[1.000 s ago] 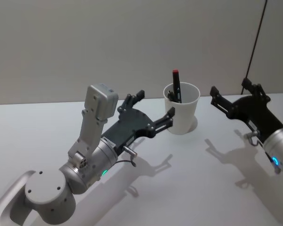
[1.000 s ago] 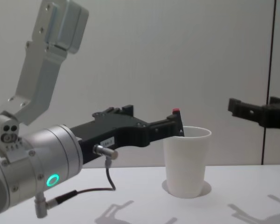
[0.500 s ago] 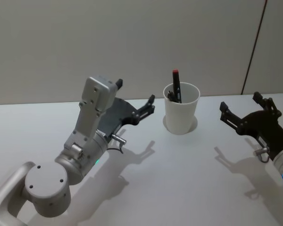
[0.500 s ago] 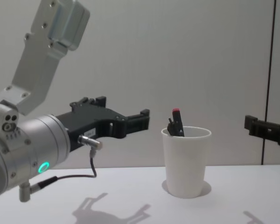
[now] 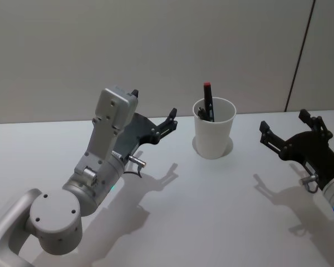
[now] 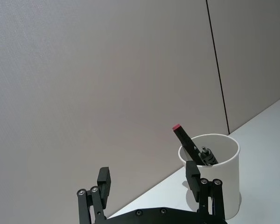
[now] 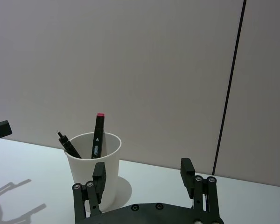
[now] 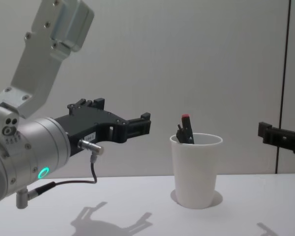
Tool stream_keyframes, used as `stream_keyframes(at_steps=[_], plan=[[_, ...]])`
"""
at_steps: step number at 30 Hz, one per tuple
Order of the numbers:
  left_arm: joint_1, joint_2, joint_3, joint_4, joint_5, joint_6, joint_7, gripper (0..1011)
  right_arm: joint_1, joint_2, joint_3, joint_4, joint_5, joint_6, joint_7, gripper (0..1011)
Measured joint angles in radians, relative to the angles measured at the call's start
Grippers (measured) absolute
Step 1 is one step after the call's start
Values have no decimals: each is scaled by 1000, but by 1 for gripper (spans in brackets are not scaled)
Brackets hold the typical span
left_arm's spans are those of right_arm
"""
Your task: Place the pen into the pen holder.
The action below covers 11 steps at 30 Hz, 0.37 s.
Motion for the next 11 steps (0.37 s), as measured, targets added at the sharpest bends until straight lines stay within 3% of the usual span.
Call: stream_keyframes(at_steps=[11], plan=[[0,0,0,0,0,0,0,1001,0,0,0,0,0,-1,0,1001]])
